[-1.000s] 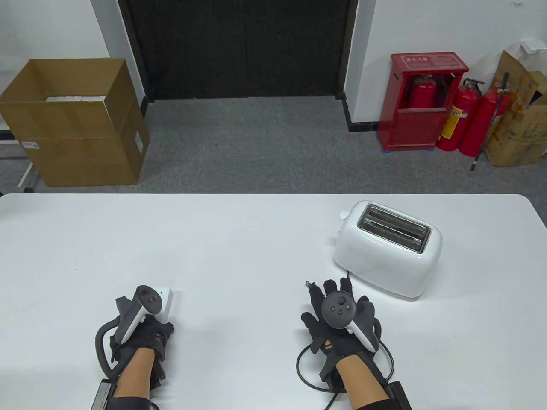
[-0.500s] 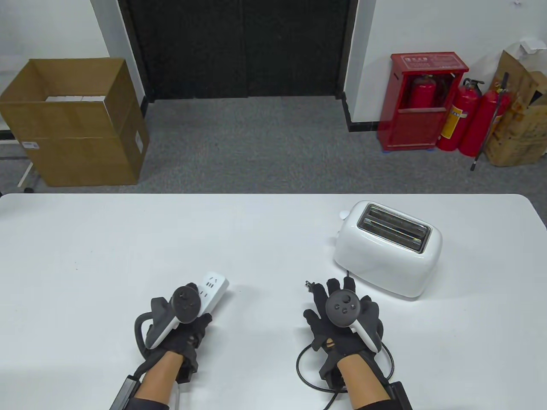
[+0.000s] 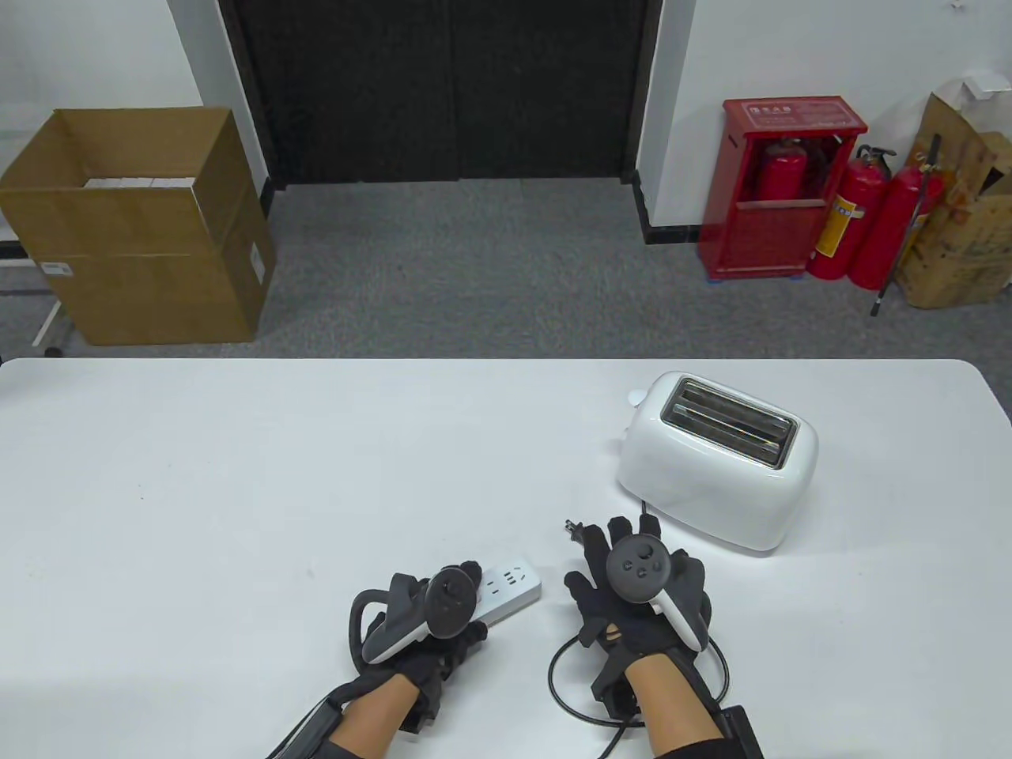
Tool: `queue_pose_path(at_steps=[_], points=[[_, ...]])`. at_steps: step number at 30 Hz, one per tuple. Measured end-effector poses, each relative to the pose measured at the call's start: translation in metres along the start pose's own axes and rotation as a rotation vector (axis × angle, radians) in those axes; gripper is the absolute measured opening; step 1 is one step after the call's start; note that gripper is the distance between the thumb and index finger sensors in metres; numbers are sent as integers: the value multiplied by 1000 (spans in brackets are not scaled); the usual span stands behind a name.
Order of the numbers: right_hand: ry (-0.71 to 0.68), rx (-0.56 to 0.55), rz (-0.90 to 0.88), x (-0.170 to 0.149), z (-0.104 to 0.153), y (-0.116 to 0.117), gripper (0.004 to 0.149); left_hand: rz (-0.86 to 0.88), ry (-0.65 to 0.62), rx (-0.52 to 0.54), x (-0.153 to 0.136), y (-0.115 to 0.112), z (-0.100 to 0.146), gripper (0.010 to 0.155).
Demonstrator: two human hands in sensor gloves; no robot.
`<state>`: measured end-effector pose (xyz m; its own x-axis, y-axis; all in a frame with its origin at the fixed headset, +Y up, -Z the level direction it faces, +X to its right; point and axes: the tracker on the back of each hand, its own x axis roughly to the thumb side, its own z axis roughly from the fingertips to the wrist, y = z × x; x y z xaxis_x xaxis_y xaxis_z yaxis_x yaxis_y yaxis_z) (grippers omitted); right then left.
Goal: Plug the toaster into the power strip
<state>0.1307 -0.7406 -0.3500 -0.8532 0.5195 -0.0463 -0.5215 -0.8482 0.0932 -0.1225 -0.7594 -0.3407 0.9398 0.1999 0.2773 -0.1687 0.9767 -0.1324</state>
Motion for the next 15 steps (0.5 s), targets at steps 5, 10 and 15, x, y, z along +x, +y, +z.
queue_pose_path(at_steps=[5, 10, 15], points=[[5, 0, -3, -1, -1, 0, 71, -33, -24, -23, 4, -5, 2, 75], [24, 18, -4, 0, -6, -1, 74, 56, 3, -115, 0, -5, 2, 70], [80, 2, 34, 4, -23, -4, 74, 59, 10, -120, -2, -4, 2, 69]])
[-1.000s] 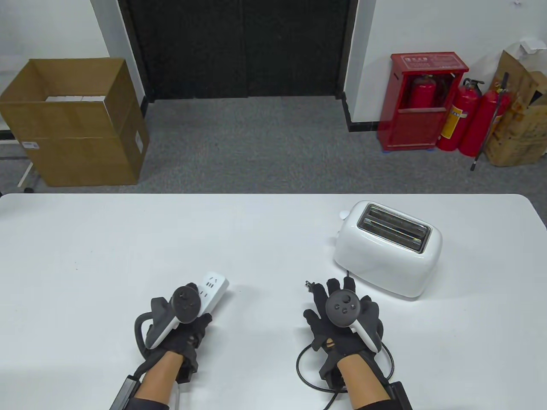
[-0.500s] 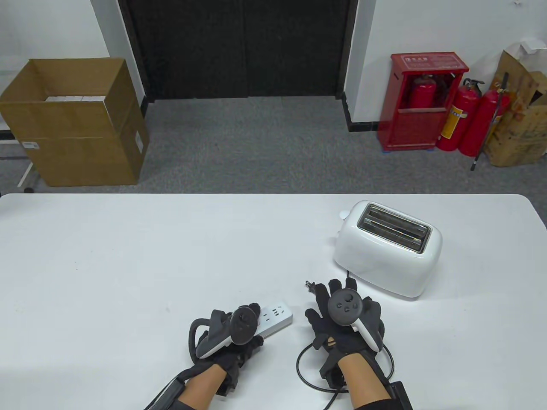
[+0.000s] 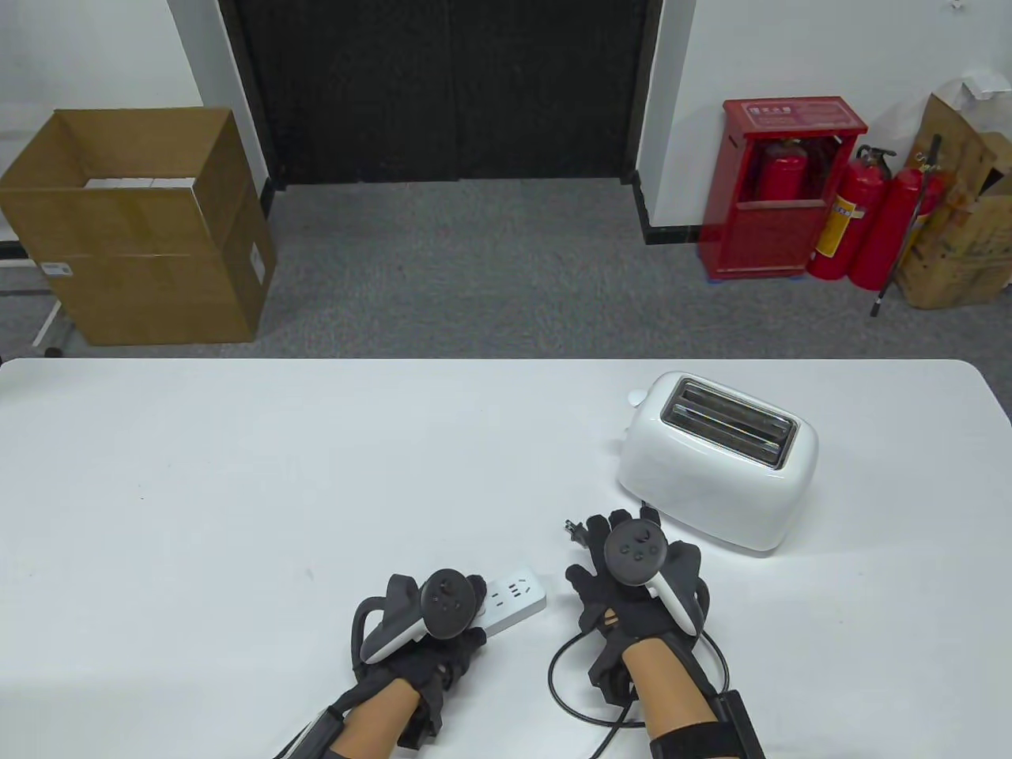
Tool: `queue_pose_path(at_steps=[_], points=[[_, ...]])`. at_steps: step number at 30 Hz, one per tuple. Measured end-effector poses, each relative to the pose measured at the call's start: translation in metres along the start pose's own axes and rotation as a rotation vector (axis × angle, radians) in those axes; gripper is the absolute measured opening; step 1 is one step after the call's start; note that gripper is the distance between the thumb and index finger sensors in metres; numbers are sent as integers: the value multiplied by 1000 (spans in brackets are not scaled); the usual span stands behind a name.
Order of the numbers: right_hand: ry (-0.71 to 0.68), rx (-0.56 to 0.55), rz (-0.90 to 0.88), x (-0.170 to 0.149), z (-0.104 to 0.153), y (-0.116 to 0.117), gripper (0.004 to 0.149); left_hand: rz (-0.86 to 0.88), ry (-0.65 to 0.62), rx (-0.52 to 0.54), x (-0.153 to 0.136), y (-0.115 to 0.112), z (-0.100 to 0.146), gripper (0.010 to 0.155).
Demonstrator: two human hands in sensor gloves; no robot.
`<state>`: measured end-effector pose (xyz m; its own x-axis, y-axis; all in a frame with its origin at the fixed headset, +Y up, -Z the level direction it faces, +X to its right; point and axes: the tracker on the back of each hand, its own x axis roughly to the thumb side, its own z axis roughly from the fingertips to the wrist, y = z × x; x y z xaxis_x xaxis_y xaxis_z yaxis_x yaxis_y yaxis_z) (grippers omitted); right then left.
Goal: Plug the toaster into the power strip
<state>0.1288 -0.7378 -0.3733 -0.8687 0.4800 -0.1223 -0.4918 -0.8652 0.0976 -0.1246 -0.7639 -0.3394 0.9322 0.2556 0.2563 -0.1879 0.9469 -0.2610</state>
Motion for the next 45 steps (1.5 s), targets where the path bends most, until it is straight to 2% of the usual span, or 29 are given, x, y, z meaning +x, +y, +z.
queue_pose_path(at_steps=[4, 8, 13, 20, 24, 29, 31, 38, 40, 45], points=[[86, 0, 23, 4, -17, 2, 73, 12, 10, -8, -2, 1, 0, 69], [209, 41, 106, 4, -39, 15, 71, 52, 30, -38, -10, 4, -1, 68], [308, 85, 166, 2, -54, 28, 68, 103, 47, -74, -18, 5, -1, 68], [334, 88, 172, 0, -59, 34, 60, 117, 43, -81, -20, 6, -1, 68], [303, 72, 202, 3, -57, 35, 51, 117, 47, -82, -20, 7, -1, 69], [177, 5, 94, 13, -47, 19, 50, 124, 43, -85, -21, 7, -1, 70], [90, 19, 47, 21, -40, 11, 50, 124, 43, -82, -21, 7, -1, 70], [-78, 105, 89, 64, -16, -9, 53, 116, 42, -71, -22, 8, -1, 71], [-113, 92, 145, 77, -11, -9, 51, 104, 32, -64, -23, 8, -2, 70], [-136, 223, 251, 105, -7, 3, 50, 108, 27, -63, -24, 8, -2, 70]])
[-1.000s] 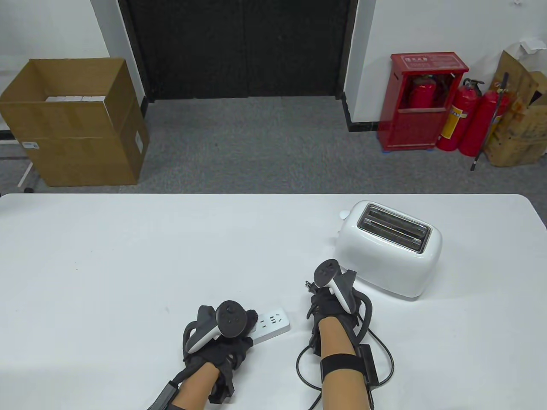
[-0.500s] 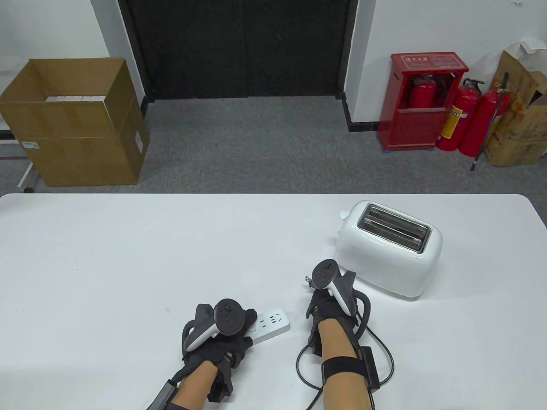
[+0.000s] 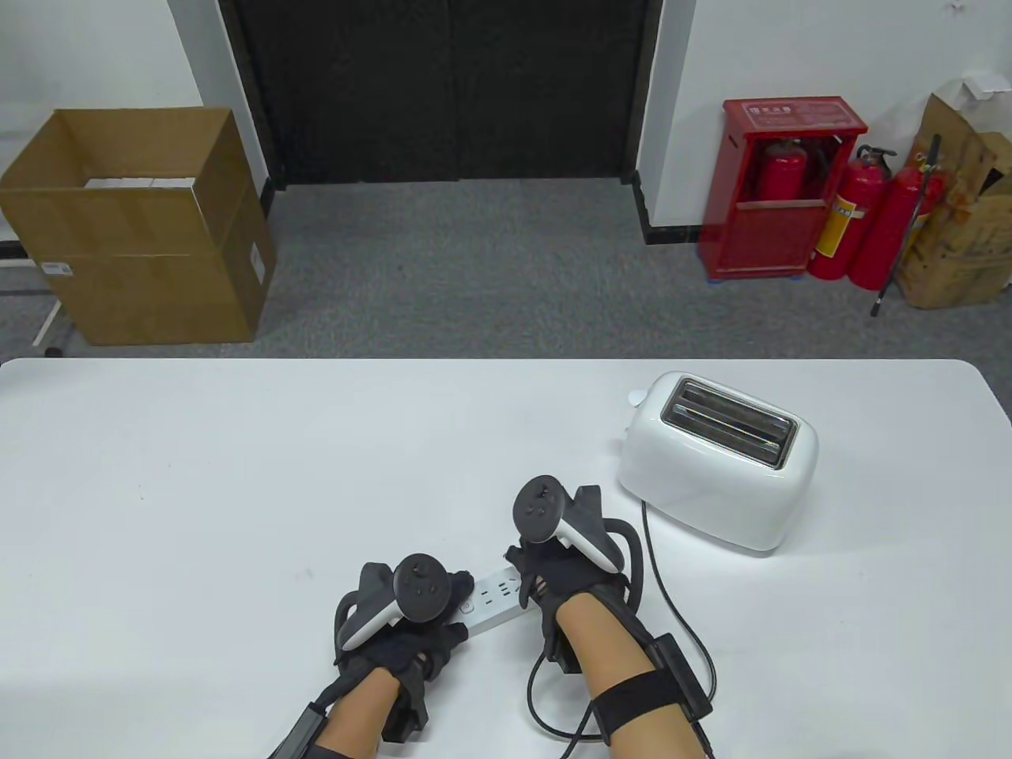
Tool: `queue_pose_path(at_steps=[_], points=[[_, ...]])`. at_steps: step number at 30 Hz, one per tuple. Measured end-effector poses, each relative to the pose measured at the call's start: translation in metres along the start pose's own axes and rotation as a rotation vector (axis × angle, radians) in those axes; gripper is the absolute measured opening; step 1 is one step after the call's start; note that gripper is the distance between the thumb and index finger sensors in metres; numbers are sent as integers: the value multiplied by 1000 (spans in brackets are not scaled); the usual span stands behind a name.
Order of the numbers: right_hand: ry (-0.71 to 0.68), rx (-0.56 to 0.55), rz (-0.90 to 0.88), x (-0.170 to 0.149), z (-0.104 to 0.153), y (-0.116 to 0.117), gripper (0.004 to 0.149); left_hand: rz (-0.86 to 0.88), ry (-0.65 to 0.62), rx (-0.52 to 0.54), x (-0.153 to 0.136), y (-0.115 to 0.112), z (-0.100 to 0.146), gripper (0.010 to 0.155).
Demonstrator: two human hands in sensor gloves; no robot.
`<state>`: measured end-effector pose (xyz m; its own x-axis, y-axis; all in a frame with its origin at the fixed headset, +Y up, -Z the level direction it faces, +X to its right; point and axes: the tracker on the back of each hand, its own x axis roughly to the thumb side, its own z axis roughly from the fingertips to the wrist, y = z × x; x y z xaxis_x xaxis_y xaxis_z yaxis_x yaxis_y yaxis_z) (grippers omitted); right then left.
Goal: Plug the toaster into the power strip
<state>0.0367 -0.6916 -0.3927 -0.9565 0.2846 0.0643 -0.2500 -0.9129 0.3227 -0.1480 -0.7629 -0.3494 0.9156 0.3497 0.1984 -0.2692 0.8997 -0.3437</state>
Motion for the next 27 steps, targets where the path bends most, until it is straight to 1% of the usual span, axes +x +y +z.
queue_pose_path(at_steps=[1, 4, 10, 16, 27], points=[[-3, 5, 9, 4, -1, 1, 50, 0, 0, 0, 0, 0, 0, 70], [20, 80, 62, 14, -7, 5, 50, 1, -2, 0, -1, 0, 0, 70], [92, 182, 96, 18, -18, 11, 50, 4, -4, 0, -1, 0, 0, 70], [124, 212, 98, 19, -24, 16, 50, 8, -3, -1, -2, 1, 0, 70], [169, 254, 143, 29, -32, 17, 50, 13, -6, 8, -3, 0, 0, 69]])
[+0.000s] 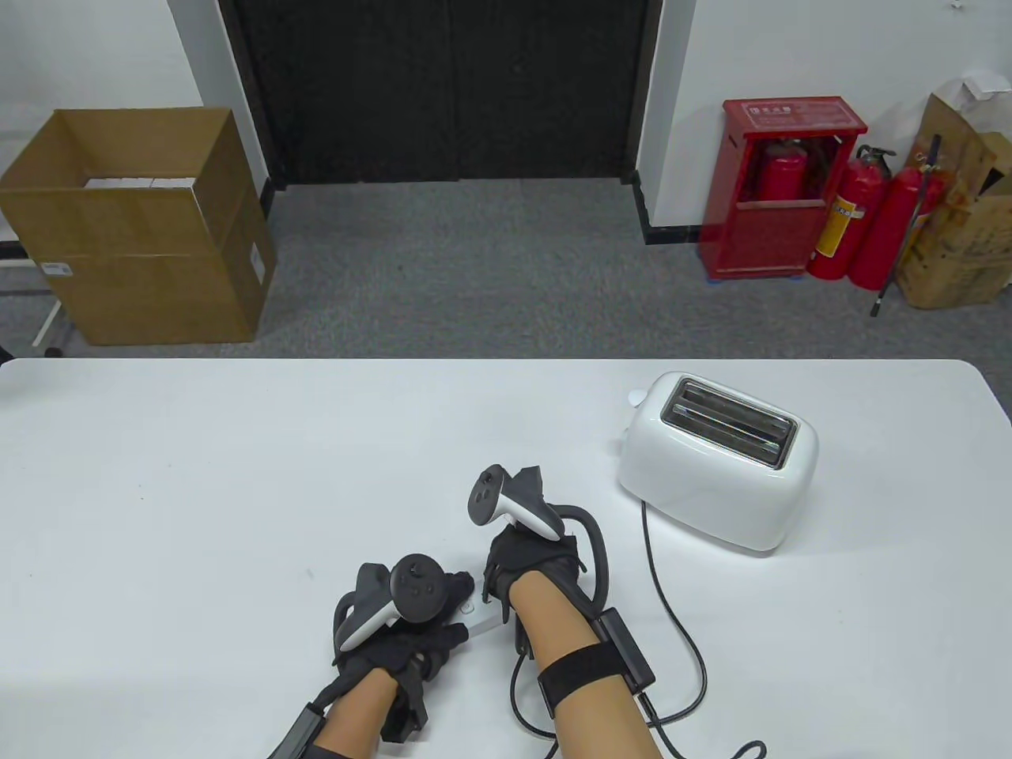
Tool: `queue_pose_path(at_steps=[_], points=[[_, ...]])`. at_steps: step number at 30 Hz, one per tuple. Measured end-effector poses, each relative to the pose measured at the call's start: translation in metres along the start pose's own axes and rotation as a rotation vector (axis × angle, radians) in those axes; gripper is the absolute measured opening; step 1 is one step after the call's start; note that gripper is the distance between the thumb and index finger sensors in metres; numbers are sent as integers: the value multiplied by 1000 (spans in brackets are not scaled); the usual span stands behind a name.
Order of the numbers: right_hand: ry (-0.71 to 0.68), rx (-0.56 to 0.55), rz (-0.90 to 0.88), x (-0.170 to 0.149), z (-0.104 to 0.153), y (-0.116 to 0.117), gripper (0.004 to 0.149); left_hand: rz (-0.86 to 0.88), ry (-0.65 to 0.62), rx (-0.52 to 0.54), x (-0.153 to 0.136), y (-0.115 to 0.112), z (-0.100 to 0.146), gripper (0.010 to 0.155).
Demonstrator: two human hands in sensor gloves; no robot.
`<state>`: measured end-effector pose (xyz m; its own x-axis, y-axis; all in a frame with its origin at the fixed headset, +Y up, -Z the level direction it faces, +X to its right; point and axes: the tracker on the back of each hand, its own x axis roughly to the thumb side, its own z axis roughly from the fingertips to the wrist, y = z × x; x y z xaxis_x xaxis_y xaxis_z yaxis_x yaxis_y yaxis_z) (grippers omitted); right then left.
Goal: Plug the toaster into the power strip
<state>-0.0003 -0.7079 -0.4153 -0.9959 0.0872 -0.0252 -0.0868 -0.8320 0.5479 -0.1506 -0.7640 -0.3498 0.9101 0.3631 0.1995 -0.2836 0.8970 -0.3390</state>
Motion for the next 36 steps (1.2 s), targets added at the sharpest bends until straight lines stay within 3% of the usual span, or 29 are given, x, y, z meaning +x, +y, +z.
queue_pose_path(at_steps=[12, 27, 31, 36], points=[[24, 48, 45, 4, -9, 9, 50, 2, -5, 8, 0, -1, 0, 69], [36, -9, -9, 4, -7, 13, 50, -13, -11, 1, 1, -2, 0, 70], [49, -76, -99, -1, -2, 14, 50, -32, -5, -11, 0, 0, -2, 71], [-46, -118, -281, -13, 8, 9, 60, -60, 7, -46, 0, 5, -6, 71]])
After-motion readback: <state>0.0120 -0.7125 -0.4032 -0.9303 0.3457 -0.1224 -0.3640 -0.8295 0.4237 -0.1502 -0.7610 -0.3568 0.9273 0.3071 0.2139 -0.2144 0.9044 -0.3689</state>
